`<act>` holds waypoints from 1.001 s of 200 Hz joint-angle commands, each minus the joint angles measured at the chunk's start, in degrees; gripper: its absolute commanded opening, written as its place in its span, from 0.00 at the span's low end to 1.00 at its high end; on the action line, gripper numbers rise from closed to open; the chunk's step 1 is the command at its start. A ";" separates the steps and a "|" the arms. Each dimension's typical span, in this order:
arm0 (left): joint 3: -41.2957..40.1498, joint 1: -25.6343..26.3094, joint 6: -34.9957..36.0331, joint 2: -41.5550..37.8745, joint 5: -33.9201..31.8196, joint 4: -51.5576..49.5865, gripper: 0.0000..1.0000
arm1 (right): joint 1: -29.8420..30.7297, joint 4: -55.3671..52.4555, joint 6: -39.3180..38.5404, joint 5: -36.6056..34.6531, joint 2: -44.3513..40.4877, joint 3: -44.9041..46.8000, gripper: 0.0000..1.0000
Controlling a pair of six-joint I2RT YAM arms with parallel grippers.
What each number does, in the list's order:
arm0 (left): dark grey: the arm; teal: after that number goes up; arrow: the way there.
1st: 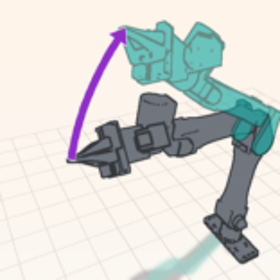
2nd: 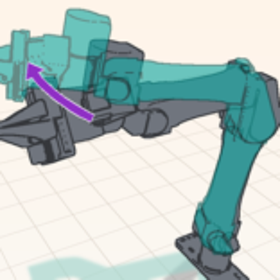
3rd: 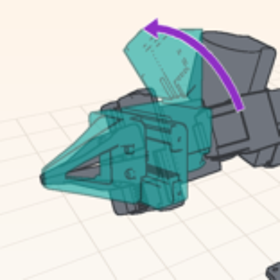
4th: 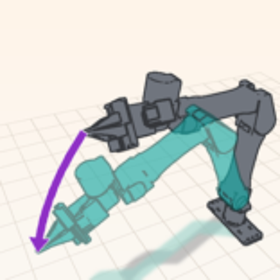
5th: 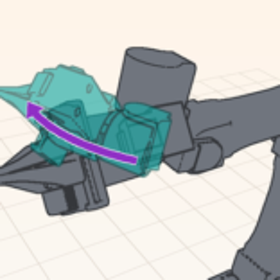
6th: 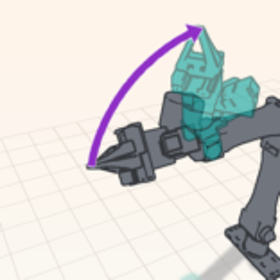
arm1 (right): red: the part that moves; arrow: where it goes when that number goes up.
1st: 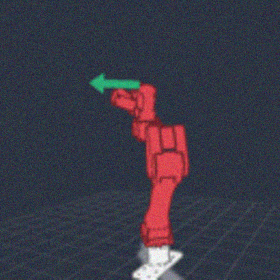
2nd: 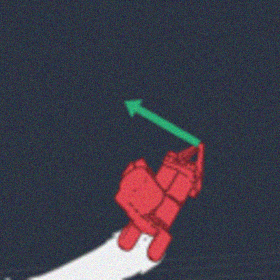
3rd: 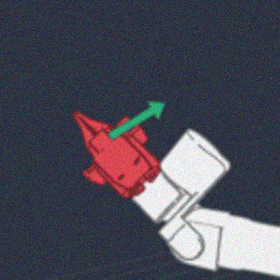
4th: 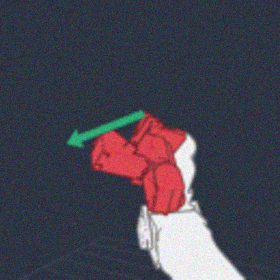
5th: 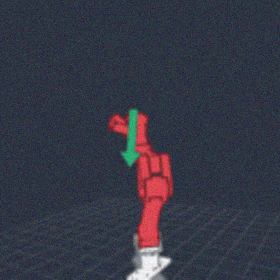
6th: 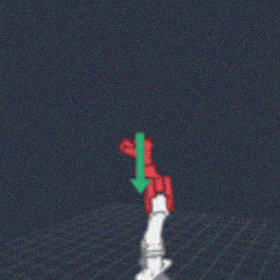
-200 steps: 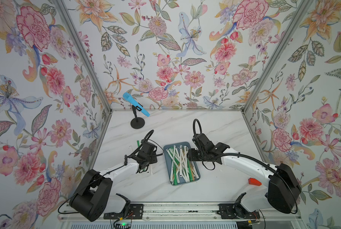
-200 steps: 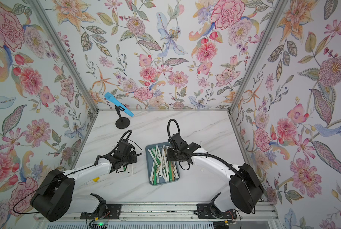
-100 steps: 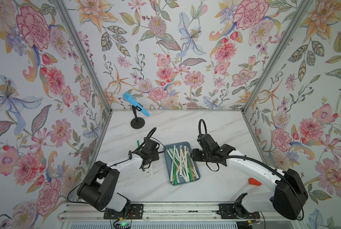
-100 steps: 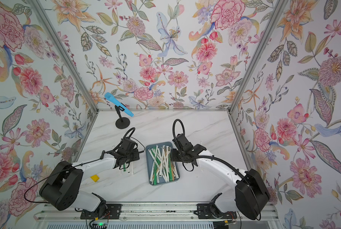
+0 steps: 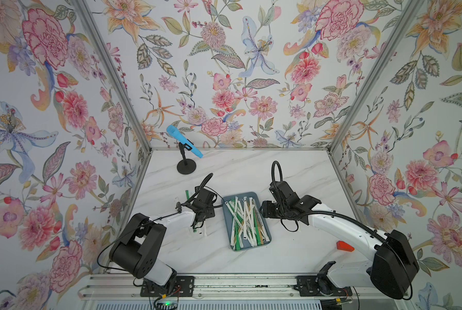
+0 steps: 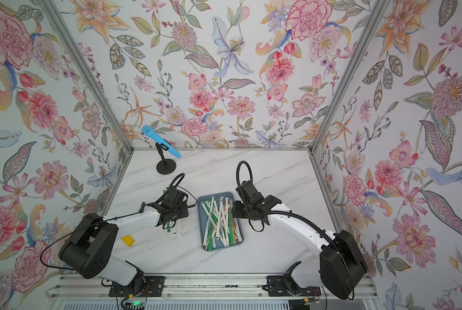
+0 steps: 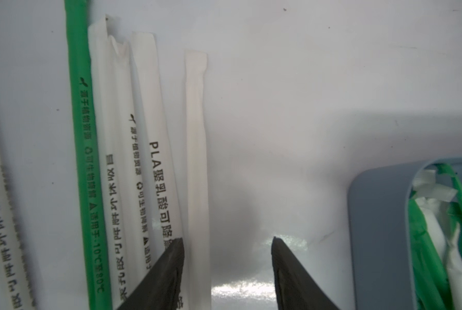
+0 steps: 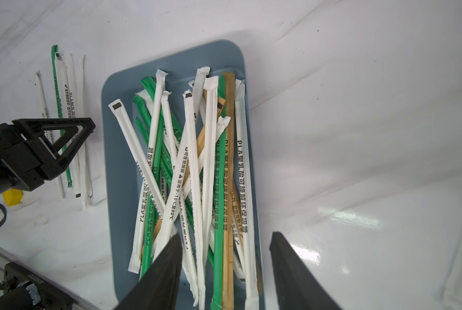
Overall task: Put the straws into the storage box
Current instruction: Pick up the straw from the center of the board, then place the straw in the storage box.
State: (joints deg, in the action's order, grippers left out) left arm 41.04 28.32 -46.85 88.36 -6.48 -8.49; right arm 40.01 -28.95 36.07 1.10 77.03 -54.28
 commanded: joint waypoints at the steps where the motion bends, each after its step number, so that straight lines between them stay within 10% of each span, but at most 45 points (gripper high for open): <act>1: 1.30 -0.54 0.99 2.97 -2.41 -1.29 0.53 | -0.47 -0.59 0.84 0.02 -2.20 0.78 0.55; 43: 1.41 -0.54 1.66 6.07 -0.73 0.34 0.40 | -0.81 -0.64 0.93 0.12 -3.18 0.79 0.55; 80: 1.24 0.02 1.18 3.94 -0.76 0.72 0.00 | -1.29 -0.84 0.84 0.20 -3.73 1.01 0.55; 127: 2.76 2.96 0.06 -4.61 -2.42 -1.50 0.00 | -2.57 -0.82 0.36 0.43 -4.40 2.40 0.55; 200: 6.20 15.98 -7.91 -10.00 -2.17 0.70 0.00 | -26.49 -3.89 -9.45 -1.96 -9.21 9.19 0.55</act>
State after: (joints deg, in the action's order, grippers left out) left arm 44.49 40.36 -50.57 79.75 -7.73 -8.01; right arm 19.38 -30.44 31.75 1.63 68.95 -46.98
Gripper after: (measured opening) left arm 0.050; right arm 0.548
